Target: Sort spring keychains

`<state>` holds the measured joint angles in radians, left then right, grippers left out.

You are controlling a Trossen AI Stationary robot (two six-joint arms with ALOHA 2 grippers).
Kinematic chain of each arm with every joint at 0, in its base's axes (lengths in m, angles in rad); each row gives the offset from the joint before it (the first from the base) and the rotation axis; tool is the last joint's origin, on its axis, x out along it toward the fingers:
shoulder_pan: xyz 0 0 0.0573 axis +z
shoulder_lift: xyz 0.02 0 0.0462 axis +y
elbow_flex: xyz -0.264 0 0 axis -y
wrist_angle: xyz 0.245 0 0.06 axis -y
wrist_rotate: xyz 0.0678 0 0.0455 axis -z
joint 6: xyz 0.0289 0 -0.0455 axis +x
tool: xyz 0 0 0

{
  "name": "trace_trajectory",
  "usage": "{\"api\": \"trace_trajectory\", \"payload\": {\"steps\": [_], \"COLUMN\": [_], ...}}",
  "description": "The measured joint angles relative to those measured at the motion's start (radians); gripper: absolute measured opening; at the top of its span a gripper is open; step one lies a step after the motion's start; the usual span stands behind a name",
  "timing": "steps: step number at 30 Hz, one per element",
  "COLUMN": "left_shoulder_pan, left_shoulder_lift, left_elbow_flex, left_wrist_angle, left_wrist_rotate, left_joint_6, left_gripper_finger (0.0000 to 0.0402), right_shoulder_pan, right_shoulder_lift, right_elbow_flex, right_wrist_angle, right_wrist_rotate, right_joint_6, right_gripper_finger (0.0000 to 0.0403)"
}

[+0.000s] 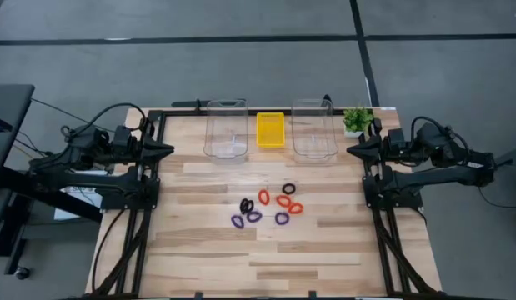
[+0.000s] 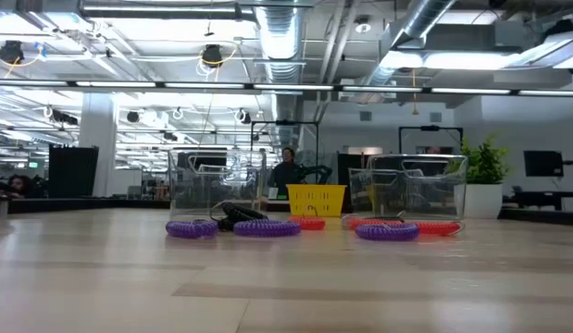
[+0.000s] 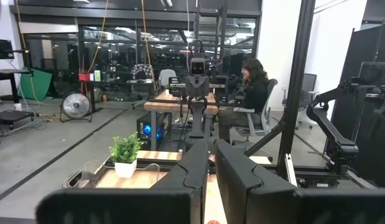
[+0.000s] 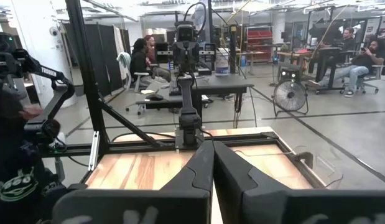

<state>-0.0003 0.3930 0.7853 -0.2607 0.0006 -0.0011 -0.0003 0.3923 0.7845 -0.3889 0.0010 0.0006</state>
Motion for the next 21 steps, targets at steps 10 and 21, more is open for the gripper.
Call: {"api": "trace_trajectory", "payload": {"steps": [10, 21], "left_shoulder_pan": [0.000, 0.000], "left_shoulder_lift": [0.000, 0.022], "left_elbow_flex": [0.000, -0.001], "left_wrist_angle": [0.000, 0.141], "left_wrist_rotate": [0.000, 0.000], "left_joint_6": [0.000, -0.004], "left_gripper_finger": [0.0029, 0.0029], "right_shoulder_pan": [0.000, 0.000], "right_shoulder_lift": [0.000, 0.000], "right_elbow_flex": [0.000, 0.000], "right_wrist_angle": [0.000, 0.000], "right_wrist_rotate": [0.000, 0.000], "right_joint_6": [0.000, 0.000], "right_gripper_finger": [0.0000, 0.0000]}}
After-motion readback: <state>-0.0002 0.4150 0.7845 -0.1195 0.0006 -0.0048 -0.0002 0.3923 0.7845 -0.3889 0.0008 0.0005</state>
